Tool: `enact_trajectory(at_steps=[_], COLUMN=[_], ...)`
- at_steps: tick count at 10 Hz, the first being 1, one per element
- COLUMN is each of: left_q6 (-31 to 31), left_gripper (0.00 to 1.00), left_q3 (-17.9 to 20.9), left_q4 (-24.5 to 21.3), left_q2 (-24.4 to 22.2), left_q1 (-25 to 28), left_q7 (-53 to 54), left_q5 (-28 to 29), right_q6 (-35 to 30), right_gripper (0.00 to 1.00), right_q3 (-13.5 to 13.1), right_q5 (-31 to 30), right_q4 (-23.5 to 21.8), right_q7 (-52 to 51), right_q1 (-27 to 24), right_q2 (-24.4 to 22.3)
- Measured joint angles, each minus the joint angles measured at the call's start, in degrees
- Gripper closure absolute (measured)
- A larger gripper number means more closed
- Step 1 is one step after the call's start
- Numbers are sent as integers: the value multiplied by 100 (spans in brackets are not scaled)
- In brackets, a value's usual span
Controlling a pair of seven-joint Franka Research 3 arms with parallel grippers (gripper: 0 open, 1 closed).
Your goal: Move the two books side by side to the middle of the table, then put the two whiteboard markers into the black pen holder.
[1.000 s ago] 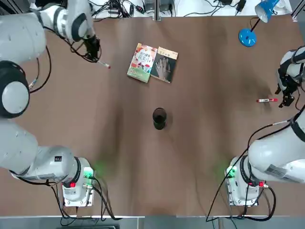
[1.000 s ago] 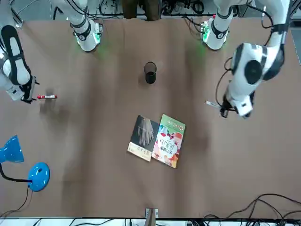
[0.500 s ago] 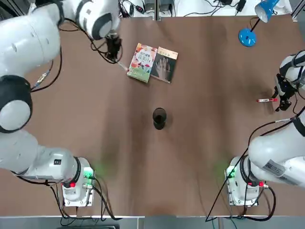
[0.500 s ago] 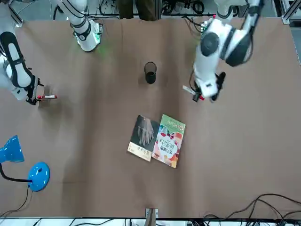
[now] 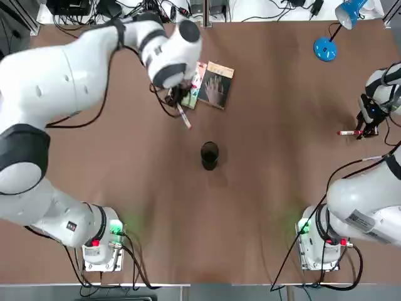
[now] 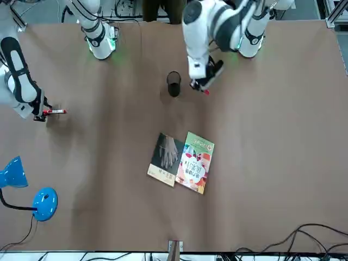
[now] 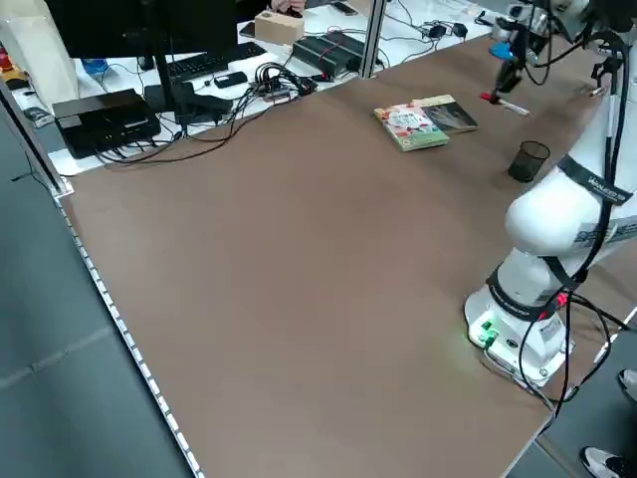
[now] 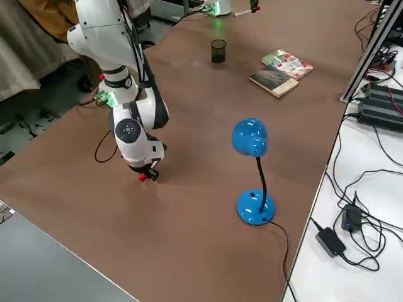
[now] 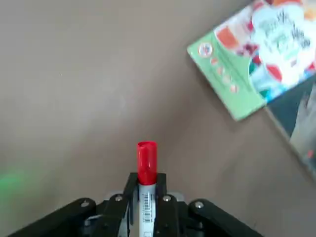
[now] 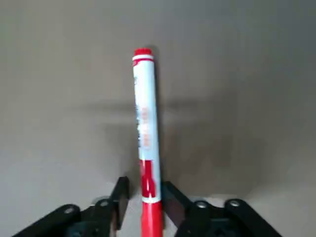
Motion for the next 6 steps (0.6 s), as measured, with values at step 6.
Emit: enact_trajectory(at_steps=[6], left_q6=[-571], left_gripper=[82], left_q3=[885], left_q4=[624], left_q2=[1065], left_q1=[-1935], left_q7=[-1000], left_q5=[668], right_q6=[-439], right_gripper=[79], right_q3=[301], right_q5=[480], right_q4=[227], right_q7=[-28], right_q1=[7], right_q2=[-3])
